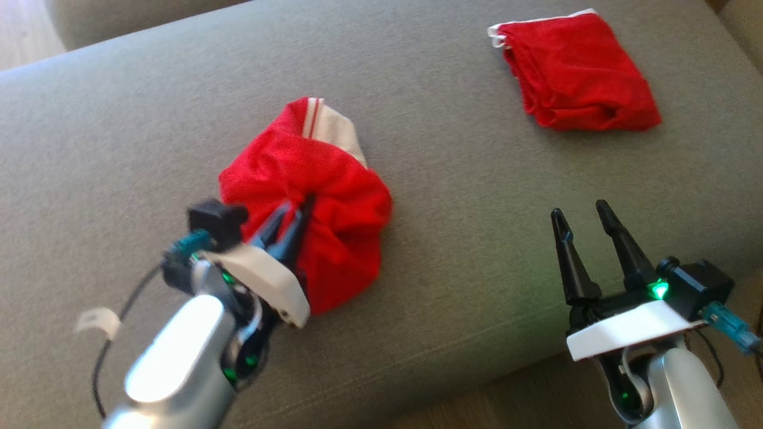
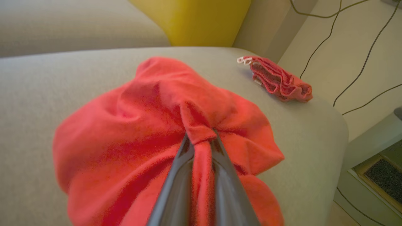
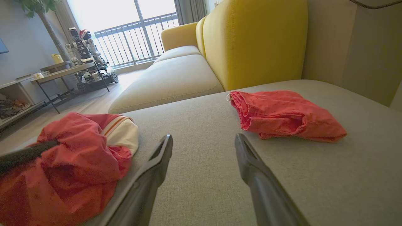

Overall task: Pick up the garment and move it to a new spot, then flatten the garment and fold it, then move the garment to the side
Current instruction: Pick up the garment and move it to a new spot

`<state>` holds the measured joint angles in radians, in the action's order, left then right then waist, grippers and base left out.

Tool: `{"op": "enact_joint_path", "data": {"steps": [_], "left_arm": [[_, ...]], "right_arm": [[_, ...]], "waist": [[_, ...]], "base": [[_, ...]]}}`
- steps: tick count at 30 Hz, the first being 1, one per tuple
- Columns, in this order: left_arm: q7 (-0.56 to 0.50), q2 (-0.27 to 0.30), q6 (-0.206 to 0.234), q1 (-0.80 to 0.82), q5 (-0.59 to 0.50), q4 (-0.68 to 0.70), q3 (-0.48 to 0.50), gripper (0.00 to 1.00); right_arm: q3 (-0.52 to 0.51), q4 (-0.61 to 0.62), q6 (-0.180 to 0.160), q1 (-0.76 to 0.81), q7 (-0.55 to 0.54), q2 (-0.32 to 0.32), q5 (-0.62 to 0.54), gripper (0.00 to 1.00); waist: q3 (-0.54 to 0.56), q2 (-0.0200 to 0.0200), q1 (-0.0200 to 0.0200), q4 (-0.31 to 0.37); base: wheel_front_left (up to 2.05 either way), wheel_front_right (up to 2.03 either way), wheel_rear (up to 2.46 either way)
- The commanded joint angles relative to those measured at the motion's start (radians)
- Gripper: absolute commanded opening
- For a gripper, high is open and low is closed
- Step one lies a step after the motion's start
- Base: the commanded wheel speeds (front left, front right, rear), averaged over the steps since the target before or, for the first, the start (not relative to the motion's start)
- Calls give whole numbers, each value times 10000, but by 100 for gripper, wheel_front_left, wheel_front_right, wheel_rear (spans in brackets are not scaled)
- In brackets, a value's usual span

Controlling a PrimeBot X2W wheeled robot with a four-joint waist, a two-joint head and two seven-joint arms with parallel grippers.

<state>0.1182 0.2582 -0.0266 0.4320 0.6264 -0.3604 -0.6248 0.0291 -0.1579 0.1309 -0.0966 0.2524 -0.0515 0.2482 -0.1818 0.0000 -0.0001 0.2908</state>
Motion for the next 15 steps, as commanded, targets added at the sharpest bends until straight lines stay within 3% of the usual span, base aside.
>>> {"op": "enact_joint_path", "data": {"steps": [1,4,5,6,7,15], "left_arm": [[210,-22,-20,251,-13,86,204,0],[452,-428,-102,-117,-6,-278,-134,4],[549,-507,-69,-188,1,-300,-149,36],[658,-578,-10,-262,11,-296,-134,94],[762,-634,41,-335,12,-257,-120,100],[1362,-664,873,-1263,-204,783,579,100]], "right_arm": [[161,398,-2,-398,93,12,-77,100],[-22,412,-2,-420,93,12,-286,100],[-36,404,-2,-414,93,12,-333,100],[-28,389,-2,-406,93,12,-370,100],[-15,377,-2,-396,93,12,-400,100],[194,229,-2,-107,93,12,-599,100]], "waist": [[-190,0,1,-271],[-226,0,1,-760],[-193,0,1,-884],[-142,0,1,-999],[-80,0,1,-1112],[893,0,1,-1903]], "base": [[0,0,0],[0,0,0],[0,0,0],[0,0,0],[0,0,0],[0,0,0]]}}
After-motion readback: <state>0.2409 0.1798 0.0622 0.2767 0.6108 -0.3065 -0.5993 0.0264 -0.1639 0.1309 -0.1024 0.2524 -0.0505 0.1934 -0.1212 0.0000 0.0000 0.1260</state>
